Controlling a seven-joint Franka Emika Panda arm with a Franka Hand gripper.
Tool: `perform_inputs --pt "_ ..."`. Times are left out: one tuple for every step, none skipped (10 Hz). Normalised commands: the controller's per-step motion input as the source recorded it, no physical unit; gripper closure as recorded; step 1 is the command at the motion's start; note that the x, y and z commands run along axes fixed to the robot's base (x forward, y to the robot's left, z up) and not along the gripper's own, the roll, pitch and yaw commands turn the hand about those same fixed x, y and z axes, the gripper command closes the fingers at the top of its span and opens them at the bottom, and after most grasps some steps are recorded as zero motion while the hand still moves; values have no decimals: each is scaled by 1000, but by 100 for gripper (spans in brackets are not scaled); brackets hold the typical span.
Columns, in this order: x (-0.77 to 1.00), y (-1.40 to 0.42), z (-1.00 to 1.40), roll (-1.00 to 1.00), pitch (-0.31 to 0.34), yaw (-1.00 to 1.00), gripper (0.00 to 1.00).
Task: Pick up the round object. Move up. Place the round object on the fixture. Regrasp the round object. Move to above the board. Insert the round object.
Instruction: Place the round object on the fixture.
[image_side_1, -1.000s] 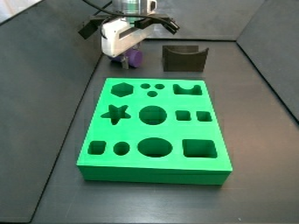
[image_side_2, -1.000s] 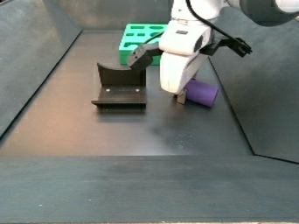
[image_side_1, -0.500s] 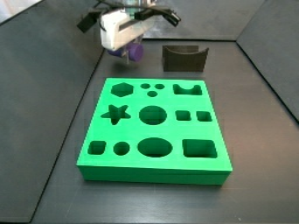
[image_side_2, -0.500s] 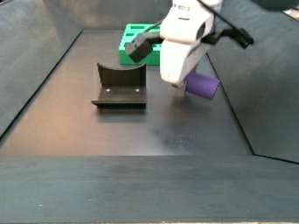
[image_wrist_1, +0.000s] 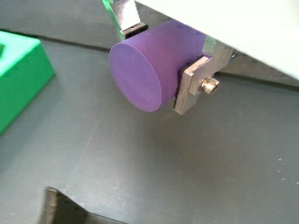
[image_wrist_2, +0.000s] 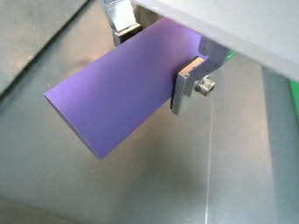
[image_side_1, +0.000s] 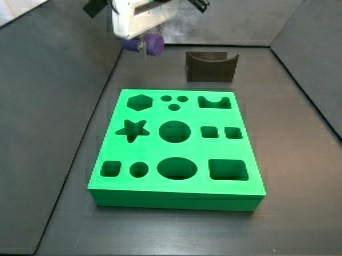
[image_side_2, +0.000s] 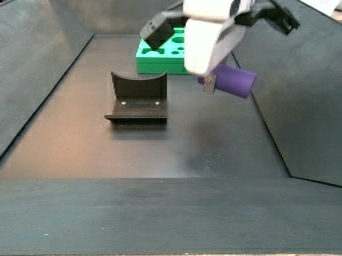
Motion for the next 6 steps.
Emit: perform_inputs --pt "-12 1 1000 10 11 -4 100" --pt "-18 4 1000 21 15 -9 100" --pt "-22 6 1000 31 20 -13 100" --pt "-24 9 1000 39 27 -15 100" --pt "-30 12 1000 49 35 -15 100" --pt "-31 14 977 56 40 -14 100"
